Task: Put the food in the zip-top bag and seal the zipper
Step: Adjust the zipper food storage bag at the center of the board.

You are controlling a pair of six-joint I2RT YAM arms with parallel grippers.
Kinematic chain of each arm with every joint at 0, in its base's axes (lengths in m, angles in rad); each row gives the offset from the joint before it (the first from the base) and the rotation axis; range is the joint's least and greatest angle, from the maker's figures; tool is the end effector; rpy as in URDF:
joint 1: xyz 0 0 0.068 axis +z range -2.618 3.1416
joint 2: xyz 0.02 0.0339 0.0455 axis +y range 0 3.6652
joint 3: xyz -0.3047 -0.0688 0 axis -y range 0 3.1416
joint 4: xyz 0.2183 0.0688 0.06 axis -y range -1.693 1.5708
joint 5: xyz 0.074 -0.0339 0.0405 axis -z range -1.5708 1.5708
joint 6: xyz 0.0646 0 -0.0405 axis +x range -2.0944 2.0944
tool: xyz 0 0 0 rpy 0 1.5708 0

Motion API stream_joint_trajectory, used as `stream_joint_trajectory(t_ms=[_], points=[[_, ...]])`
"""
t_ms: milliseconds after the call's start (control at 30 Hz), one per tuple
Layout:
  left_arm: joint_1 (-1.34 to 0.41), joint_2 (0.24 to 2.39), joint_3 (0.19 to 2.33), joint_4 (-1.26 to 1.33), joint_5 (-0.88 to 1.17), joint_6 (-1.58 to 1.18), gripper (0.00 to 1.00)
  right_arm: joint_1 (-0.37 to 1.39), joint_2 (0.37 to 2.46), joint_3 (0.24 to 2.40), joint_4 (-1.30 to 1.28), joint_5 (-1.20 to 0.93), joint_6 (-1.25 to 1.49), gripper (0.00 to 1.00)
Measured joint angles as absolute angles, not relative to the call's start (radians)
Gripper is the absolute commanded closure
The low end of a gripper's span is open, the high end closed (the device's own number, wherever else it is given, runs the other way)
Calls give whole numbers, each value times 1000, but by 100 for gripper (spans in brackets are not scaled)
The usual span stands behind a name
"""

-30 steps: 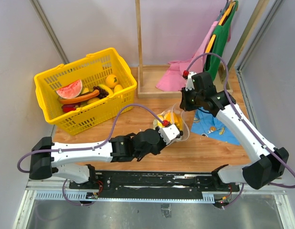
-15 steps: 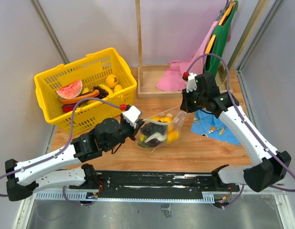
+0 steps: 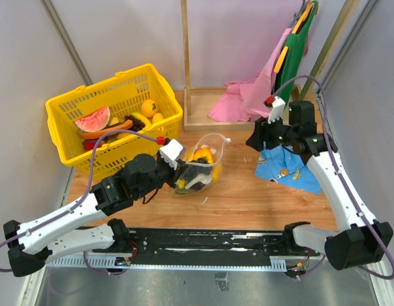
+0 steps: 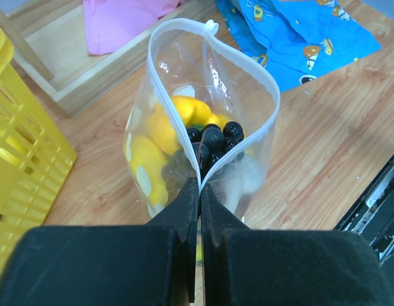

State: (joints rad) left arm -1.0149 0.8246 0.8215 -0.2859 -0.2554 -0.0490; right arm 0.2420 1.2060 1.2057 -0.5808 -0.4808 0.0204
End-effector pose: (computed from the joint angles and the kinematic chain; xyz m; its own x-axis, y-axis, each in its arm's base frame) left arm 0.0996 -0.1294 0.3577 -0.1842 0.2067 -0.9609 0.6859 0.7273 0.0250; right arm 0.2252 0.0864 0.3860 -0.5448 -0.1159 -0.8305 -0.5768 0.7707 0.2709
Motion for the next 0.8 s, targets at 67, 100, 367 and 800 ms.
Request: stream_joint_trajectory(t_ms=[67, 100, 367, 800], points=[[-1009, 824, 822, -286, -249, -49, 100, 195, 1162, 1154, -546, -547, 10, 36], [-1008, 824, 822, -287, -247, -49, 100, 177, 1140, 1124, -521, -581, -1, 36], [-1003, 804, 822, -298, -225, -32, 100, 155, 1081, 855, -270, -838, -94, 28], [-1002, 777, 810, -307, -207, -15, 100, 155, 1298, 730, 226, -969, -149, 28]])
